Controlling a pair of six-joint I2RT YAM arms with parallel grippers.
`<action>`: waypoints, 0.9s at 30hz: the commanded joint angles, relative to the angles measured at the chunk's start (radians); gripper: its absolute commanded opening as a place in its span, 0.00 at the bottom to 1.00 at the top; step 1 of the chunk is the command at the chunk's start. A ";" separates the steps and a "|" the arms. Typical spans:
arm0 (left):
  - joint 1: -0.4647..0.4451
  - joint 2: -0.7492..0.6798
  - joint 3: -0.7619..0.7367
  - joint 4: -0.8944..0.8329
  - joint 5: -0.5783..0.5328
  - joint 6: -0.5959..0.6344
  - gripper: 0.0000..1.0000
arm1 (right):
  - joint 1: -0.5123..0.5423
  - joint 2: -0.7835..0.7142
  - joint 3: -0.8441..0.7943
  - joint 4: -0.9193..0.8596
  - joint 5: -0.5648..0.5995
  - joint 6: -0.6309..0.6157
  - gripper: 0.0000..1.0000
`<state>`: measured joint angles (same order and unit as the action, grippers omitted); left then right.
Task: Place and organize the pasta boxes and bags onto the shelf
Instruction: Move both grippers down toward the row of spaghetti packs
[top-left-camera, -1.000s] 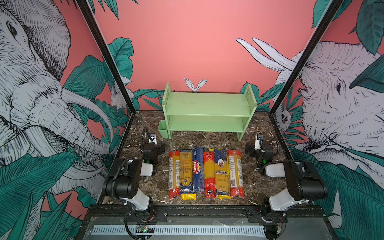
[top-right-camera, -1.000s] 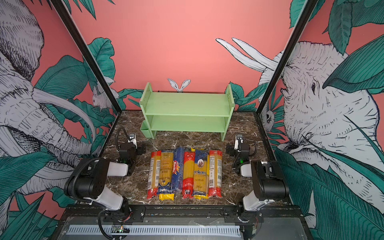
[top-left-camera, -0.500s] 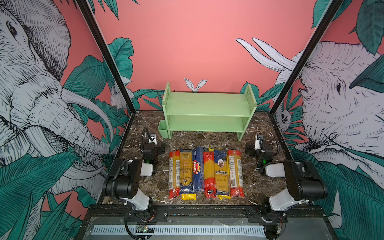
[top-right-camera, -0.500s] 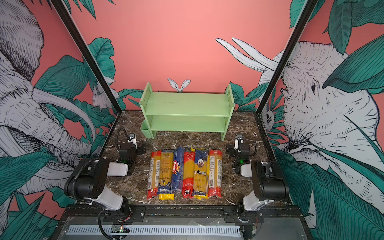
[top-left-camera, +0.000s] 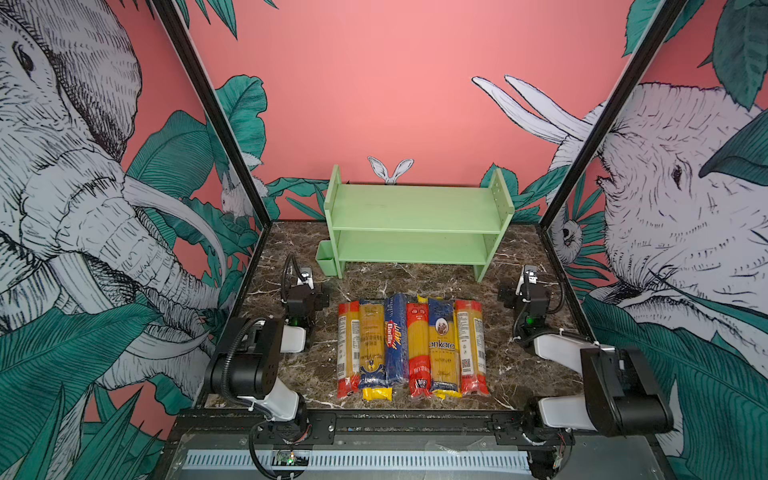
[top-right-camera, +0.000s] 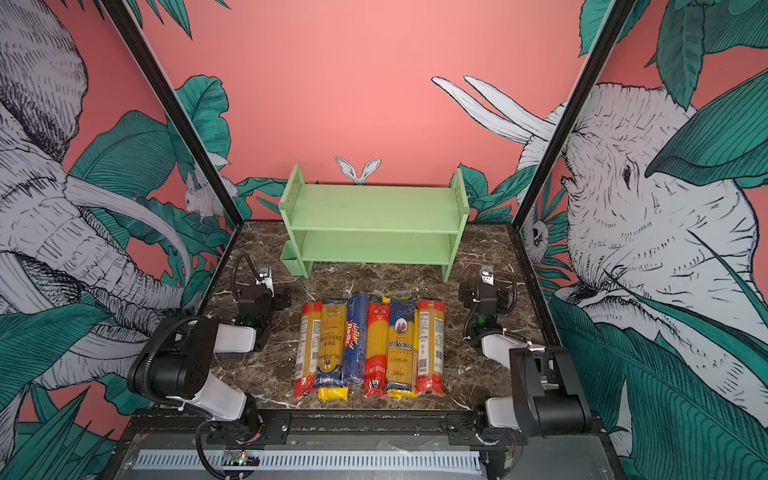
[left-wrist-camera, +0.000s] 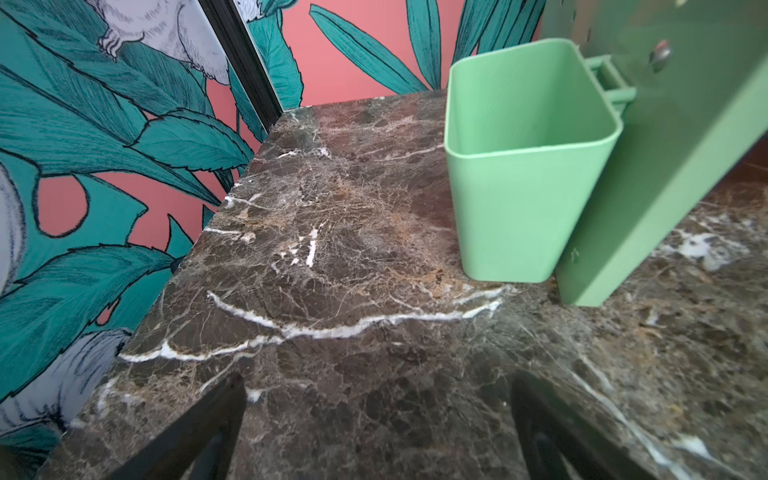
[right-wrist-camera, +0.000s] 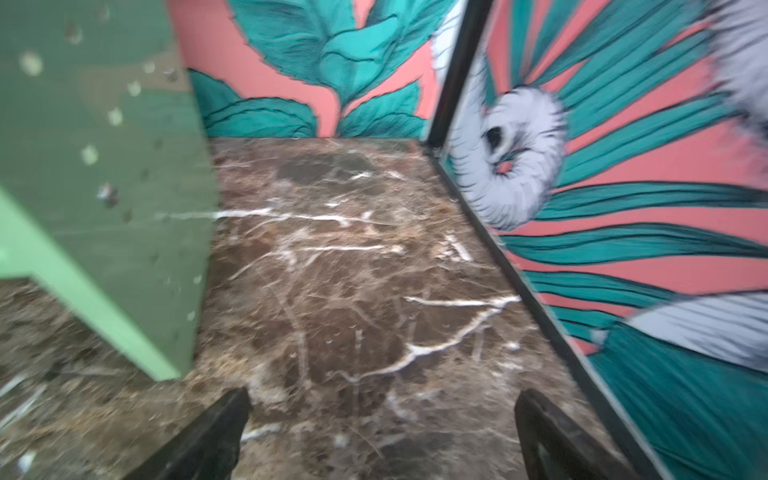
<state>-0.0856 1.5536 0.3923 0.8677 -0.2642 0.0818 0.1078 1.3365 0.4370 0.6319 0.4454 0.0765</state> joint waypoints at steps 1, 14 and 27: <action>-0.031 -0.064 0.047 -0.088 -0.090 0.020 0.99 | 0.033 -0.060 0.092 -0.201 0.329 0.127 0.99; -0.231 -0.429 0.147 -0.577 -0.152 -0.087 0.99 | 0.168 -0.263 0.338 -0.970 0.018 0.325 0.98; -0.533 -0.835 0.129 -1.114 -0.101 -0.401 0.98 | 0.639 -0.272 0.406 -1.338 -0.018 0.637 0.92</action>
<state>-0.5884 0.7834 0.5266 -0.0696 -0.4046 -0.2054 0.6598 1.0798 0.8364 -0.5911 0.4210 0.5896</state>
